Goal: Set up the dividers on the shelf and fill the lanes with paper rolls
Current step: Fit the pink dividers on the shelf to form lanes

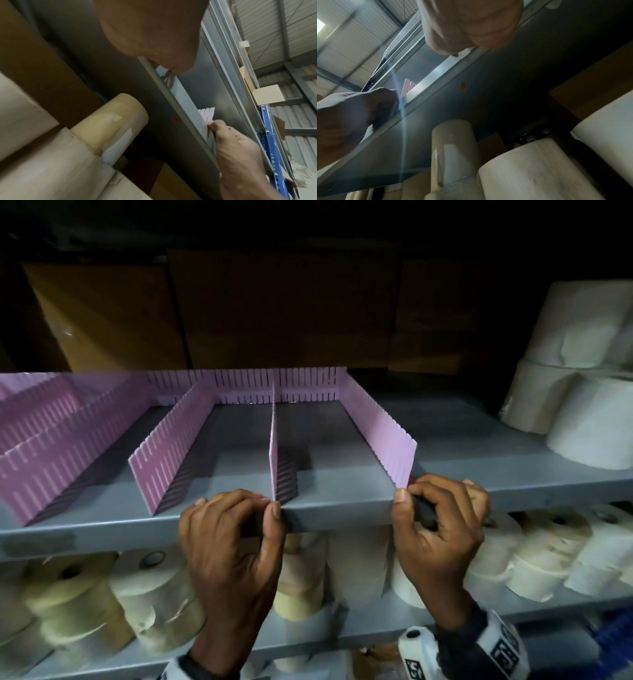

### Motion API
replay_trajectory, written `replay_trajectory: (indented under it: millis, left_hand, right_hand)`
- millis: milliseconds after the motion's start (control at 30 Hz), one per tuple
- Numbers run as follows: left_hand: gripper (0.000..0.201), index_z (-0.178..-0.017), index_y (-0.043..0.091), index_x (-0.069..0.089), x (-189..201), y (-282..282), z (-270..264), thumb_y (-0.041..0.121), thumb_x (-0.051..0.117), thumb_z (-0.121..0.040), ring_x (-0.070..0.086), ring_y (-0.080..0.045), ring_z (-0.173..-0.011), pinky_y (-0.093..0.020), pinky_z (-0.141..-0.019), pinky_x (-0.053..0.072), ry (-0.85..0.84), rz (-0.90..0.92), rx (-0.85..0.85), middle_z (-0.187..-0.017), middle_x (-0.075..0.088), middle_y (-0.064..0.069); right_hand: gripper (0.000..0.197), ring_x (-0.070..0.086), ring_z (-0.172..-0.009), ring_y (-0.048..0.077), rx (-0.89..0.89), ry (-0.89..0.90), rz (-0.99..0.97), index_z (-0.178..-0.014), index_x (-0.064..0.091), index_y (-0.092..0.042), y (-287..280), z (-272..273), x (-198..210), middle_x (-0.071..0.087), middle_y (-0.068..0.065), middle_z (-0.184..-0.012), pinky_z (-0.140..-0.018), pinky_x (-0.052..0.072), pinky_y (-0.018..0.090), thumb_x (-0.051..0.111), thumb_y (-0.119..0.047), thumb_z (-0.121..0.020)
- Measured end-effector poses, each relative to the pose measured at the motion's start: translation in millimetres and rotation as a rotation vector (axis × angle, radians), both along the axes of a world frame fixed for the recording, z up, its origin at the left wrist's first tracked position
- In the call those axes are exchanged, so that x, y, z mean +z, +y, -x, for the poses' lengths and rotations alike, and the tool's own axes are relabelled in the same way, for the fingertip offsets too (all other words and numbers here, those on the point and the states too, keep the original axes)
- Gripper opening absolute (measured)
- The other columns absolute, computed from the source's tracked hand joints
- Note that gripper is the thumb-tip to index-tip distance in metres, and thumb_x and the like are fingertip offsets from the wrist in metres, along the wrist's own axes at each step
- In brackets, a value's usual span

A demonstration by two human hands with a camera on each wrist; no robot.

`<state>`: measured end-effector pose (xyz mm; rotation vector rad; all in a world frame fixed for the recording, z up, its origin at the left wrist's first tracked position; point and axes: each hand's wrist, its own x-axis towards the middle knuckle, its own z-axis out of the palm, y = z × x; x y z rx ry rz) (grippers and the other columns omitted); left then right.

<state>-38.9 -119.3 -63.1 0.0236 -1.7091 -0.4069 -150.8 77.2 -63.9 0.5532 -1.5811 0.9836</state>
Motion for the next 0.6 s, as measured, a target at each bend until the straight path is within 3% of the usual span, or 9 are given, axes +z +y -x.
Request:
replay_trajectory:
  millis: [167,300,467,600]
  left_hand:
    - [0.015,-0.085,0.011,0.066,3,2,1,0.020,0.064,-0.097,0.060,-0.026,-0.084,-0.042,-0.089,0.040,-0.012,-0.006,0.009,-0.091,0.068,-0.002]
    - [0.014,-0.087,0.010,0.069,0,-2,2,0.021,0.065,-0.096,0.061,-0.027,-0.087,-0.044,-0.090,0.041,-0.003,0.014,0.017,-0.093,0.069,-0.004]
    - [0.017,-0.087,0.010,0.072,-3,-5,5,0.022,0.065,-0.096,0.063,-0.029,-0.089,-0.048,-0.092,0.042,-0.024,0.040,0.037,-0.095,0.070,-0.004]
    - [0.012,-0.092,0.011,0.073,-5,-8,-1,0.020,0.066,-0.096,0.065,-0.026,-0.095,-0.049,-0.099,0.041,-0.052,0.064,-0.012,-0.101,0.070,-0.002]
  right_hand:
    - [0.021,0.056,-0.081,0.032,-0.020,0.002,-0.025,-0.075,0.071,-0.010,1,-1,1,0.069,0.004,-0.086,-0.087,0.042,0.046,0.065,-0.024,-0.089]
    - [0.020,0.055,-0.085,0.030,-0.024,0.016,-0.039,-0.077,0.072,-0.011,1,-1,1,0.069,0.004,-0.088,-0.086,0.043,0.046,0.066,-0.025,-0.089]
    - [0.018,0.058,-0.087,0.030,0.023,-0.013,-0.070,-0.083,0.073,-0.010,7,-5,2,0.070,0.004,-0.092,-0.095,0.041,0.044,0.067,-0.025,-0.088]
    - [0.017,0.065,-0.095,0.026,0.141,-0.061,0.007,-0.091,0.070,-0.004,12,-18,1,0.070,0.007,-0.100,-0.105,0.040,0.049,0.065,-0.021,-0.090]
